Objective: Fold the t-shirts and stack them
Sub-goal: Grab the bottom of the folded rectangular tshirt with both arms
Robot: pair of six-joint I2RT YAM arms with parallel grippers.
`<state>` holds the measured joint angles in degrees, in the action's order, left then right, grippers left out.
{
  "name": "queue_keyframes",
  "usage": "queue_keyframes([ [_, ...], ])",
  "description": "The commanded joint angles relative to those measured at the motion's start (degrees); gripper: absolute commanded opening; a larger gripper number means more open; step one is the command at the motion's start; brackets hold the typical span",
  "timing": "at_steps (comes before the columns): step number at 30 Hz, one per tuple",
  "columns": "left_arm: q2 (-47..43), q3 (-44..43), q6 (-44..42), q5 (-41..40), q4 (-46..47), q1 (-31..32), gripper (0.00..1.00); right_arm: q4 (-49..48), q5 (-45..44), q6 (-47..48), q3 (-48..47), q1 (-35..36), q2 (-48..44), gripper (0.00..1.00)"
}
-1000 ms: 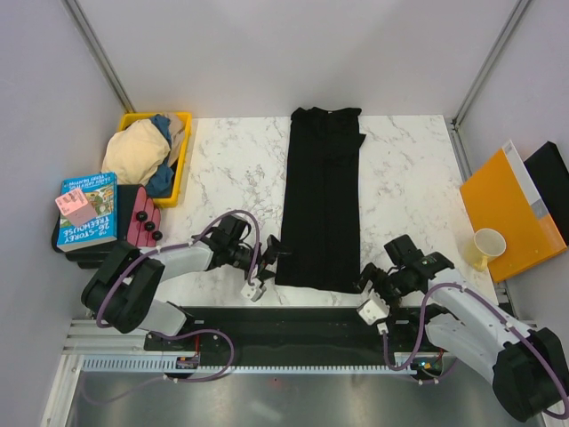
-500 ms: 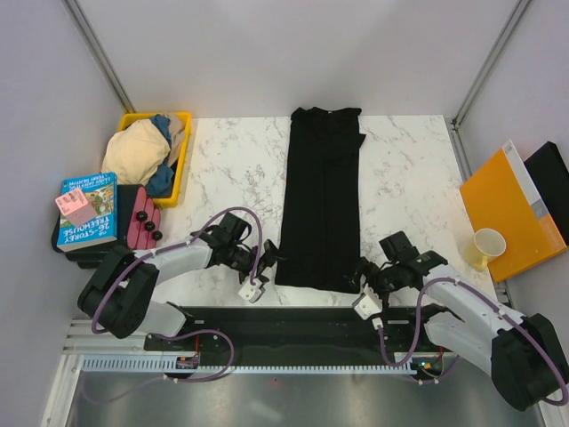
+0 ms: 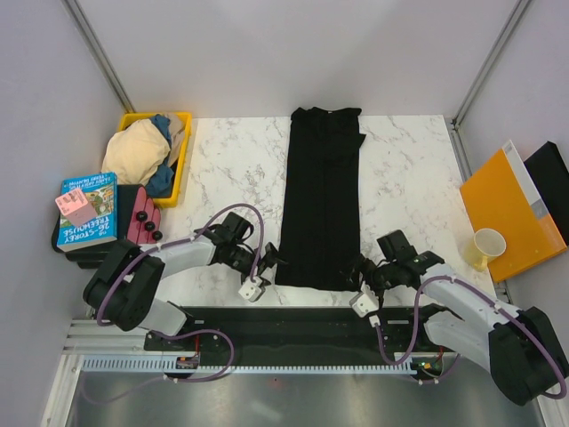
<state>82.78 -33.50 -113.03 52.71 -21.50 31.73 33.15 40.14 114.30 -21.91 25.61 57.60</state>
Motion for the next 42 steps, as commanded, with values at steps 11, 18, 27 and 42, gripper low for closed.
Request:
queue_keyframes([
  [11,4.93,-0.87,-33.39,-0.76,-3.73,1.67,0.39,0.96,-2.44,0.92,1.78,0.32,1.19,0.78],
  [18,4.32,-0.52,-32.51,-1.12,-3.73,1.67,0.27,2.45,-3.31,-0.74,1.61,0.41,0.05,0.59],
  [27,3.26,-0.17,-30.94,-1.03,-3.73,1.67,0.02,4.65,-3.58,-1.89,1.17,0.41,-1.88,0.17],
  [42,-1.22,-4.47,-15.48,-0.06,-3.64,1.67,0.02,10.97,-3.23,-10.06,-8.49,0.50,-1.18,0.00],
])
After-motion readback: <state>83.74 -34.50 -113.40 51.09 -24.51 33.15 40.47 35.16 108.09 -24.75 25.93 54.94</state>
